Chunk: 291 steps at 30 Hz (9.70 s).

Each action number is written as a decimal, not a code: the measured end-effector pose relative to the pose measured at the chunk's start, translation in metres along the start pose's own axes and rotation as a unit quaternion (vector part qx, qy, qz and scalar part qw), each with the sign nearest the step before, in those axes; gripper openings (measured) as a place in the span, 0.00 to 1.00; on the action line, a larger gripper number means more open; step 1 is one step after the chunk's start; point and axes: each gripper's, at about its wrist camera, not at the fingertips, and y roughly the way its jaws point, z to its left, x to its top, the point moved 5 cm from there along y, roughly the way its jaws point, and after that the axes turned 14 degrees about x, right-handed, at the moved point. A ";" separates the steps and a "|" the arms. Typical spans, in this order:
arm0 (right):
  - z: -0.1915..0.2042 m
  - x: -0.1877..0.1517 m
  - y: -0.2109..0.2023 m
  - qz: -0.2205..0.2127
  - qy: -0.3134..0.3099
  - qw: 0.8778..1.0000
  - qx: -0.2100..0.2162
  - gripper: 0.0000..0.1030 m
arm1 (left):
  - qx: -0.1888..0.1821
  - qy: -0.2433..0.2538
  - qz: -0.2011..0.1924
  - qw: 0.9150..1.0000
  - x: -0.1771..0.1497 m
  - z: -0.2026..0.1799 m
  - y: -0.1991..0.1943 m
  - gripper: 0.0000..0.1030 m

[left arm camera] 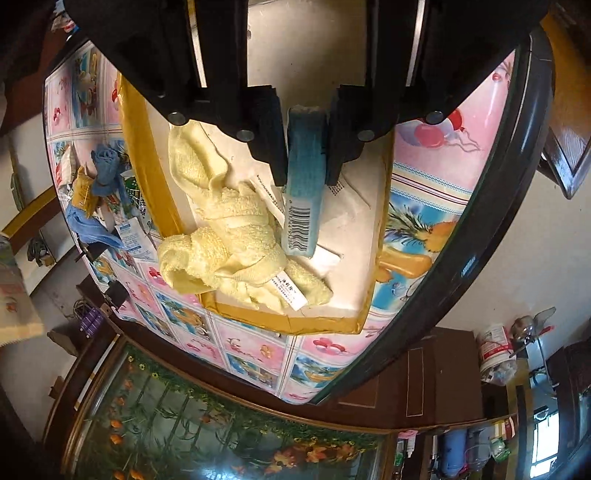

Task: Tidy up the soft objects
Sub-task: 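Place the plant-print packet and teal box into the tray, opening both tools, then grasp the red-labelled white packet with the right tool while the left tool grasps the rolled blue towel, then carry the red-labelled packet and rolled blue towel into the tray and release both, then withdraw both tools from the tray back over the pile, then grasp the yellow cracker packet with the right tool and lift it, then grasp the yellow cracker packet with the left tool while the right tool grasps the pink fluffy ball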

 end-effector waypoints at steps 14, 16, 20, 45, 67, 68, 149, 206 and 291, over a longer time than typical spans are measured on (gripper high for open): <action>-0.050 0.012 0.227 0.113 0.015 0.990 -0.080 0.63 | -0.100 -0.061 -0.032 0.993 -0.018 0.024 -0.043 0.61; -0.053 0.010 0.232 0.111 0.003 0.989 -0.096 0.63 | -0.104 -0.064 -0.034 0.992 -0.018 0.025 -0.045 0.62; -0.051 0.018 0.208 0.080 0.013 0.994 -0.077 0.64 | -0.107 -0.061 -0.042 0.991 -0.019 0.022 -0.049 0.62; -0.197 -0.142 -0.226 -0.129 0.141 0.949 -0.251 0.77 | -0.150 0.160 -0.022 0.975 -0.055 -0.205 -0.071 0.70; -0.257 -0.143 -0.202 -0.146 0.266 0.915 -0.266 0.80 | -0.081 0.300 -0.009 0.951 -0.055 -0.295 0.000 0.22; -0.261 -0.143 -0.202 -0.149 0.277 0.911 -0.267 0.80 | -0.086 0.297 -0.008 0.951 -0.056 -0.294 -0.003 0.22; -0.152 -0.128 -0.153 -0.102 0.136 0.965 -0.200 0.75 | -0.152 0.125 0.018 0.980 -0.065 -0.195 -0.043 0.69; -0.198 -0.112 -0.046 0.105 0.045 0.921 -0.373 0.76 | -0.251 0.130 -0.075 0.956 -0.067 -0.188 -0.102 0.71; -0.243 -0.102 -0.129 0.010 0.174 0.968 -0.182 0.25 | -0.138 0.314 -0.021 0.939 -0.075 -0.323 -0.012 0.46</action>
